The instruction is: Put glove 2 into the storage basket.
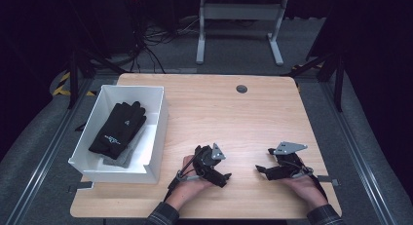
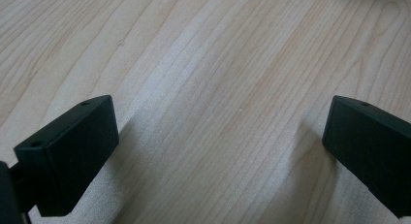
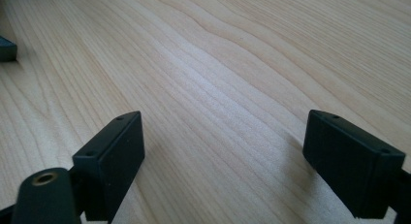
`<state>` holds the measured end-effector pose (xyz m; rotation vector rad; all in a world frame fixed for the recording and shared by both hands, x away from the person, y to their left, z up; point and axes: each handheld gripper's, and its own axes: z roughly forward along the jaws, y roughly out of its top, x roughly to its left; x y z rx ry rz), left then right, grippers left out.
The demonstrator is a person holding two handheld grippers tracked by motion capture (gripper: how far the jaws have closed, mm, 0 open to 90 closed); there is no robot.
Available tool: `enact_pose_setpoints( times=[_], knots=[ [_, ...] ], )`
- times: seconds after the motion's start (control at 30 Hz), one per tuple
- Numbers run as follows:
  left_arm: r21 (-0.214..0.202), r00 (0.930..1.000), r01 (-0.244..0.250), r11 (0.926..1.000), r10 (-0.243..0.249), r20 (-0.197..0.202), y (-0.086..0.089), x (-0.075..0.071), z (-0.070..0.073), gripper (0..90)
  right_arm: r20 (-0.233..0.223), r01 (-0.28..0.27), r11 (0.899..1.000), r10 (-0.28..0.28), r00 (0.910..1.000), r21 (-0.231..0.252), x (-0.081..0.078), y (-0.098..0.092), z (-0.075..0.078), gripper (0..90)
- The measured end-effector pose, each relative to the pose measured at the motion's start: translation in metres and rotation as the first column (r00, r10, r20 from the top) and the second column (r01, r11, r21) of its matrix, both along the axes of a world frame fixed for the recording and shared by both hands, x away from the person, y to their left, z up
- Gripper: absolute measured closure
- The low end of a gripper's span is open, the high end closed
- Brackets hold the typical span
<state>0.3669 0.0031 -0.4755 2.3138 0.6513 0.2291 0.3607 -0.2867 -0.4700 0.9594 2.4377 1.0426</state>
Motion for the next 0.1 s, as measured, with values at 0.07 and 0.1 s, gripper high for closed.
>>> enact_pose_setpoints(
  times=[0.07,0.1],
  knots=[
    [-0.001,1.0000,0.002,1.0000,-0.002,0.000,-0.0001,0.0000,-0.0001,0.0,0.000,0.000,1.000,0.000,1.0000,0.000,0.0000,0.0000,0.0000,15.2],
    [-0.001,1.0000,0.002,1.0000,-0.002,0.000,-0.0001,0.0000,-0.0001,0.0,0.000,0.000,1.000,0.000,1.0000,0.000,0.0000,0.0000,0.0000,15.2]
  ],
)
